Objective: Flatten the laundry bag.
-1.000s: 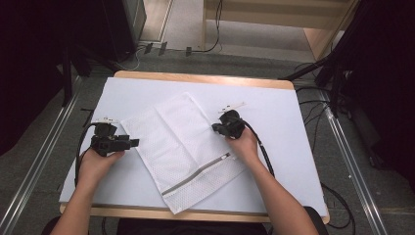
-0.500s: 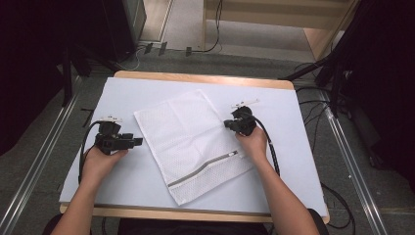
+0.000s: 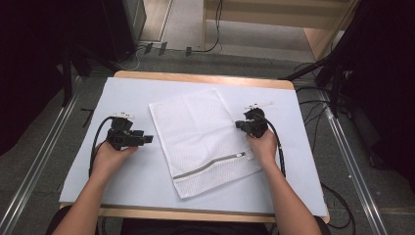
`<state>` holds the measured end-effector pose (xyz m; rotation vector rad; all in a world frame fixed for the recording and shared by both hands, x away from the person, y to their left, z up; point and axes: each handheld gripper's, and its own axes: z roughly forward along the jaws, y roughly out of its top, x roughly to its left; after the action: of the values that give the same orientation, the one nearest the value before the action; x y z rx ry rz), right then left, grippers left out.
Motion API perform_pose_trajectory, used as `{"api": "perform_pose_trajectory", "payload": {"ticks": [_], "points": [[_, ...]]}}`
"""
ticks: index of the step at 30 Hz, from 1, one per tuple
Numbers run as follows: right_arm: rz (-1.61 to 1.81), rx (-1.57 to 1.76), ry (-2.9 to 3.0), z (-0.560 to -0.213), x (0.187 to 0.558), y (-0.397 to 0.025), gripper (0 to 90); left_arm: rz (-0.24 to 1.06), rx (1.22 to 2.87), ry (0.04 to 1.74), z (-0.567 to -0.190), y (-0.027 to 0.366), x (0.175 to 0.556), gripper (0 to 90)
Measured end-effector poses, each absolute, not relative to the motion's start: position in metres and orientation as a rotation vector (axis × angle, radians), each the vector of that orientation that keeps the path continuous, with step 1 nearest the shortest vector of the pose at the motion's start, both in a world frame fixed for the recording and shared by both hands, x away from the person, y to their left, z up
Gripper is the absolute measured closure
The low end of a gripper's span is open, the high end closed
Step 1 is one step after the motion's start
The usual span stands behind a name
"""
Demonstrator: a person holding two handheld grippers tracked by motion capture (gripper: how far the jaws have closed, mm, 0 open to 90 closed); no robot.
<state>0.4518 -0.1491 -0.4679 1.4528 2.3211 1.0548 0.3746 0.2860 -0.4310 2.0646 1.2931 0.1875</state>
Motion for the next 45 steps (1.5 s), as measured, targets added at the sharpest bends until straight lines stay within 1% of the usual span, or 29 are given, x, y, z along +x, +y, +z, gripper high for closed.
{"api": "perform_pose_trajectory", "payload": {"ticks": [16,22,26,30,31,32,33,34,36,37,38,39,40,42,45], "points": [[1.031,1.521,2.248,-0.47,0.438,-0.174,89.0,0.14,2.125,1.205,-0.435,0.249,0.393,47.7],[1.049,1.521,2.239,-0.469,0.434,-0.178,88.1,0.124,2.16,1.216,-0.442,0.237,0.399,47.8],[1.066,1.506,2.241,-0.468,0.431,-0.178,86.1,0.105,2.152,1.229,-0.447,0.231,0.403,50.1],[1.068,1.503,2.242,-0.468,0.431,-0.177,85.6,0.13,2.151,1.239,-0.45,0.227,0.404,52.9],[1.068,1.504,2.243,-0.467,0.431,-0.177,85.1,0.143,2.152,1.239,-0.45,0.227,0.403,59.1],[1.068,1.504,2.243,-0.467,0.431,-0.177,85.1,0.15,2.154,1.233,-0.451,0.226,0.403,59.1],[1.069,1.496,2.247,-0.468,0.431,-0.176,84.8,0.162,2.154,1.232,-0.452,0.224,0.401,64.9],[1.069,1.496,2.247,-0.468,0.431,-0.176,84.8,0.182,2.157,1.232,-0.452,0.222,0.401,64.9],[1.065,1.497,2.25,-0.467,0.43,-0.175,84.7,0.195,2.162,1.232,-0.452,0.22,0.4,71.5],[1.066,1.498,2.248,-0.467,0.43,-0.175,84.6,0.203,2.165,1.231,-0.453,0.219,0.4,75.8],[1.066,1.496,2.25,-0.467,0.43,-0.175,84.6,0.219,2.177,1.224,-0.453,0.218,0.4,82.5],[1.068,1.495,2.251,-0.467,0.43,-0.175,84.5,0.215,2.178,1.218,-0.453,0.217,0.399,87.0],[1.068,1.495,2.251,-0.467,0.43,-0.175,84.5,0.199,2.171,1.218,-0.453,0.216,0.4,87.0],[1.071,1.496,2.252,-0.467,0.43,-0.175,84.3,0.201,2.184,1.209,-0.453,0.215,0.4,89.8],[1.078,1.494,2.251,-0.467,0.43,-0.175,84.1,0.179,2.191,1.211,-0.451,0.215,0.403,90.0]]}}
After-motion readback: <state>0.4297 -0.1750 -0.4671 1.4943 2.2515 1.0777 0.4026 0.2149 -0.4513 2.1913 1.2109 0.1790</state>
